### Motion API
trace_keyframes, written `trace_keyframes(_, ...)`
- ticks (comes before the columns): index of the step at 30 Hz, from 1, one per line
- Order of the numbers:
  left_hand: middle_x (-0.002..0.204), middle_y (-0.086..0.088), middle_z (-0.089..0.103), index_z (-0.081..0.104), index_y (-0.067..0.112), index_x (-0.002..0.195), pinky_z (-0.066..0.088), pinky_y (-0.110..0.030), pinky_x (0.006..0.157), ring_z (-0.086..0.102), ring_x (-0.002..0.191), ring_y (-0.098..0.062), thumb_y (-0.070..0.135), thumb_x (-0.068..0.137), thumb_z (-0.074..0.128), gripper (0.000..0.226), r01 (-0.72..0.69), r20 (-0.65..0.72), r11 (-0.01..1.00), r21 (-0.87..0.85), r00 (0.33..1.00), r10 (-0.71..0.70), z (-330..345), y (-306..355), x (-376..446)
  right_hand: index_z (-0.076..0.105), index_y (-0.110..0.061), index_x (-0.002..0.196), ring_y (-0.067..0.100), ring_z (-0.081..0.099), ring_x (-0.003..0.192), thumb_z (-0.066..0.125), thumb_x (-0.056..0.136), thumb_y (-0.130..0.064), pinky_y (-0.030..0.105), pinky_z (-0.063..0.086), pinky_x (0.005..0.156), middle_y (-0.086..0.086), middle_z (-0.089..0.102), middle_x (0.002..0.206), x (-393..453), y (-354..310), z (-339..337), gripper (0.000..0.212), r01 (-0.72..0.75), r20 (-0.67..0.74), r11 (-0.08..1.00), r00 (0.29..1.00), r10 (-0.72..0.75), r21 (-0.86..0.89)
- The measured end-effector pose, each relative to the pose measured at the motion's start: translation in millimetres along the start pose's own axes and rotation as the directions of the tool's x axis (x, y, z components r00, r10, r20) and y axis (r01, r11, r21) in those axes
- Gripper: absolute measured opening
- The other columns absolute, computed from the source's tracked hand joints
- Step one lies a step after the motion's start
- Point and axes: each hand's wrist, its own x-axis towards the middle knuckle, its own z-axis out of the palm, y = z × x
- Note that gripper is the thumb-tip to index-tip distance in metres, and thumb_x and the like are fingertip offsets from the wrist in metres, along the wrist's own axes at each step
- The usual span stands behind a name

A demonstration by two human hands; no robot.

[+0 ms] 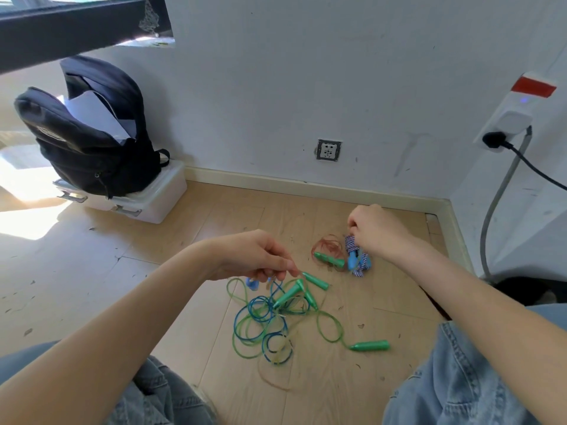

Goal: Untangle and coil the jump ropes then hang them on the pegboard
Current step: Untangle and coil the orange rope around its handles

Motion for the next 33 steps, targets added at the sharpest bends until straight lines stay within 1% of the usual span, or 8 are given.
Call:
trace_keyframes(2, 0.065, 0.007, 0.054, 0.07, 0.009, 0.098, 0.038, -0.012, 0.052, 0.042, 0.052, -0.002, 0.017, 0.093, 0.054, 0.019, -0.006, 0.0, 1.0, 0.017, 1.0, 0.006, 0.0, 1.7, 1.0, 0.059, -0.013, 0.113, 0.027, 0.058, 0.099, 0.048, 0.087, -0.005, 0.031, 0.048, 0.077, 0.01, 0.061, 0.117, -4.3, -1.7, -0.5, 0.03, 0.055, 0.108, 0.997, 0.993, -0.049, -0.047)
trace_keyframes(4, 0.063, 0.008, 0.053, 0.07, 0.009, 0.099, 0.039, -0.012, 0.052, 0.042, 0.051, -0.001, 0.017, 0.093, 0.053, 0.02, -0.011, 0.007, 1.0, 0.016, 1.0, 0.01, 1.0, 4.0, 2.1, 0.047, -0.02, 0.13, 0.018, 0.053, 0.114, 0.055, 0.087, -0.008, 0.03, 0.045, 0.093, 0.002, 0.056, 0.128, -9.7, -12.3, -2.4, 0.045, 0.221, 0.251, 0.942, 0.925, -0.284, 0.254)
trace_keyframes(7, 0.063, 0.007, 0.052, 0.069, 0.007, 0.099, 0.039, -0.012, 0.053, 0.042, 0.05, 0.0, 0.016, 0.093, 0.053, 0.02, -0.018, 0.015, 1.0, 0.024, 1.0, 0.018, 2.7, 5.5, 2.5, 0.059, -0.016, 0.115, 0.004, 0.061, 0.099, 0.055, 0.089, -0.008, 0.012, 0.045, 0.08, -0.003, 0.067, 0.107, -20.4, -29.7, -7.9, 0.027, 0.226, 0.33, 0.727, 0.776, -0.537, 0.649)
trace_keyframes(11, 0.064, 0.007, 0.054, 0.069, 0.009, 0.099, 0.041, -0.013, 0.057, 0.043, 0.056, -0.004, 0.018, 0.092, 0.055, 0.018, -0.01, -0.005, 1.0, -0.017, 1.0, 0.01, 4.3, 3.5, 2.6, 0.07, -0.012, 0.088, 0.011, 0.066, 0.076, 0.057, 0.089, -0.013, 0.027, 0.048, 0.074, -0.003, 0.073, 0.076, -17.9, -26.9, -11.2, 0.013, 0.253, 0.224, 0.77, 0.863, -0.454, 0.586)
trace_keyframes(16, 0.064, 0.007, 0.054, 0.068, 0.011, 0.095, 0.042, -0.01, 0.054, 0.045, 0.052, -0.001, 0.017, 0.092, 0.054, 0.016, -0.024, -0.012, 1.0, 0.002, 1.0, 0.024, 8.6, 4.9, 6.7, 0.066, -0.016, 0.086, 0.009, 0.064, 0.079, 0.058, 0.088, -0.016, 0.031, 0.05, 0.079, -0.005, 0.073, 0.085, -15.6, -25.6, -7.2, 0.008, 0.291, 0.213, 0.846, 0.884, -0.417, 0.446)
trace_keyframes(19, 0.062, 0.008, 0.055, 0.068, 0.011, 0.091, 0.042, -0.012, 0.055, 0.045, 0.055, -0.003, 0.016, 0.092, 0.053, 0.016, -0.054, -0.033, 0.998, -0.023, 0.998, 0.053, 6.2, 4.7, 6.1, 0.061, -0.012, 0.103, 0.009, 0.065, 0.093, 0.054, 0.093, -0.022, 0.029, 0.046, 0.087, -0.003, 0.073, 0.09, -21.3, -25.9, -7.4, 0.016, 0.147, 0.326, 0.726, 0.821, -0.468, 0.672)
trace_keyframes(22, 0.064, 0.01, 0.06, 0.069, 0.011, 0.096, 0.043, -0.011, 0.055, 0.047, 0.055, -0.001, 0.016, 0.092, 0.055, 0.015, -0.096, -0.069, 0.994, -0.044, 0.993, 0.093, 3.3, 4.6, 4.9, 0.064, -0.01, 0.095, 0.007, 0.067, 0.075, 0.06, 0.089, -0.02, 0.014, 0.05, 0.066, -0.003, 0.071, 0.071, -21.7, -27.3, -8.9, 0.011, 0.049, 0.313, 0.604, 0.821, -0.479, 0.796)
trace_keyframes(33, 0.075, 0.009, 0.064, 0.064, 0.017, 0.091, 0.044, -0.011, 0.071, 0.054, 0.071, -0.002, 0.017, 0.097, 0.043, 0.021, -0.049, 0.017, 0.991, 0.127, 0.999, 0.048, 5.1, 1.5, 3.6, 0.054, -0.018, 0.083, 0.022, 0.058, 0.085, 0.055, 0.091, -0.02, 0.035, 0.047, 0.071, 0.005, 0.063, 0.094, -7.4, -11.4, -5.2, 0.008, 0.174, -0.021, 0.984, 0.985, -0.174, 0.04)
